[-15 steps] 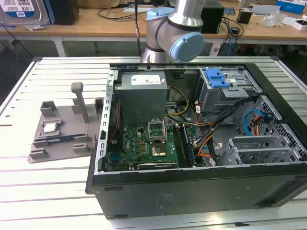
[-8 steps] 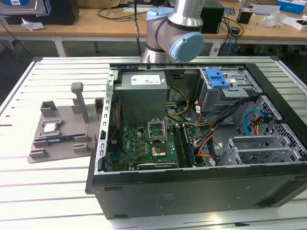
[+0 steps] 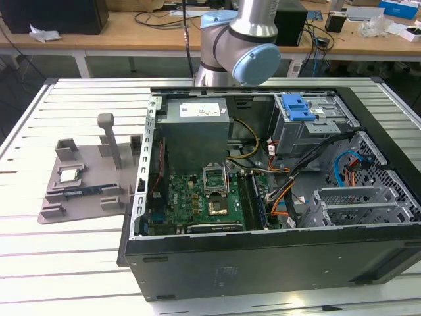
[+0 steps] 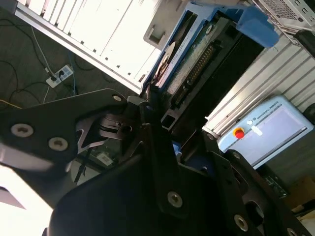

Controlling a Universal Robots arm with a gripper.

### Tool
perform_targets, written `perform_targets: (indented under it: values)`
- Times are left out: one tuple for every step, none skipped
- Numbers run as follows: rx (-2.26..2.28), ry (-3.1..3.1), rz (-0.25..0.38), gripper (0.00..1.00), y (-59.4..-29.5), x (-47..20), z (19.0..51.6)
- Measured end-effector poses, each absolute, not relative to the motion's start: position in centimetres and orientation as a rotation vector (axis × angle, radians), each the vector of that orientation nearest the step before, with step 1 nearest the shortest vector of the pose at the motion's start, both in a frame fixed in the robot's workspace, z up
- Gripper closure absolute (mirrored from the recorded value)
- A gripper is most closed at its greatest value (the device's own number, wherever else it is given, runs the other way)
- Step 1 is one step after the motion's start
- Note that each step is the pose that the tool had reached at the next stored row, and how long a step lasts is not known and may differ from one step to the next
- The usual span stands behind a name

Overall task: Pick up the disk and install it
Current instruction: 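Pick up the disk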

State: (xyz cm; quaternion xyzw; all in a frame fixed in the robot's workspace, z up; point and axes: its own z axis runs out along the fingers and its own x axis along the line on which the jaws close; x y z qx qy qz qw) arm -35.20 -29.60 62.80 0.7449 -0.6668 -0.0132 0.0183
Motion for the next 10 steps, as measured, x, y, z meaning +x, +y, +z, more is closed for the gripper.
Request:
perform_targets:
  values:
    - [2.313, -2.071, -0.041, 0.63, -29.6, -35.2, 63.4]
    - [2.313, -2.071, -0.041, 0.63, -29.6, -35.2, 63.9]
    - [2.313, -2.071, -0.041, 0.63, -29.6, -35.2, 64.2]
    - [2.313, -2.071, -0.041, 0.63, -29.6, -35.2, 64.5]
    - [2.313, -2.071, -0.041, 0.63, -29.6, -35.2, 64.8]
    - [2.313, -2.071, -0.041, 0.63, -29.6, -35.2, 65.3]
    - [2.313, -2.071, -0.041, 0.63, -29.6, -35.2, 65.7]
    - [2.313, -2.071, -0.041, 0.63, -29.6, -35.2, 66.0]
    - [2.313, -2.071, -0.041, 0.63, -29.6, -35.2, 66.2]
    - [2.313, -2.071, -0.041, 0.63, -29.6, -35.2, 66.6]
